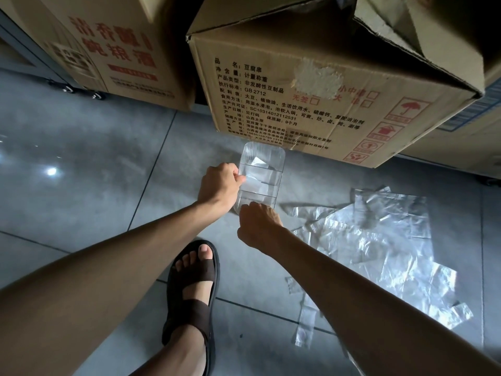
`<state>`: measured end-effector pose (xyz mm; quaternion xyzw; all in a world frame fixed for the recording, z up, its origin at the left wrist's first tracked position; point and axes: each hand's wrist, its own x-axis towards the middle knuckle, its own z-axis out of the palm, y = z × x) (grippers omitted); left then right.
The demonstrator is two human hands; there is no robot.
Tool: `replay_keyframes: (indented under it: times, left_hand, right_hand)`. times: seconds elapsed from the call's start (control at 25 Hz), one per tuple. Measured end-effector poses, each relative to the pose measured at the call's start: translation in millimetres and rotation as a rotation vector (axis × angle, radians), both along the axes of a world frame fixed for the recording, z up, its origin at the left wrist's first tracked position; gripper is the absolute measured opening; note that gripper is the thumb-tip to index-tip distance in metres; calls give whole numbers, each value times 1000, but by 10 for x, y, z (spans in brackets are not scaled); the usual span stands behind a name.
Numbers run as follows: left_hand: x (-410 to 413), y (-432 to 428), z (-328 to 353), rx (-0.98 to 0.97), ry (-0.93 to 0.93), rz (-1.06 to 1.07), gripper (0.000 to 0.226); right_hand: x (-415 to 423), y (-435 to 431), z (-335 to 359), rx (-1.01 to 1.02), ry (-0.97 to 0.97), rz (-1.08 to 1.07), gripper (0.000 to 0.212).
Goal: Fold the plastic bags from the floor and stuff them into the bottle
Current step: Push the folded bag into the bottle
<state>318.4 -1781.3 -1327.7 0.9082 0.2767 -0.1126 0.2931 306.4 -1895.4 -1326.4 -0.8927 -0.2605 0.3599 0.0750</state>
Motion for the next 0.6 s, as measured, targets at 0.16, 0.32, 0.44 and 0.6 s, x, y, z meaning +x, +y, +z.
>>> replay_keyframes:
  times: [0.16, 0.32, 0.44, 0.6]
  left_hand:
    - [-3, -2, 13, -32, -1, 19, 21]
    - [-9, -20, 32, 3, 31, 3, 25]
    - [-58, -53, 66, 43, 64, -25, 33]
    - [-187, -155, 265, 126, -97, -6, 41]
  right_hand:
    - [-41, 9, -64, -25, -26, 38, 42]
    - [-99, -38, -114, 82, -82, -19, 47]
    - [-147, -235, -26, 308, -169, 4, 37]
    - [-145, -993, 58, 627, -211, -275, 31]
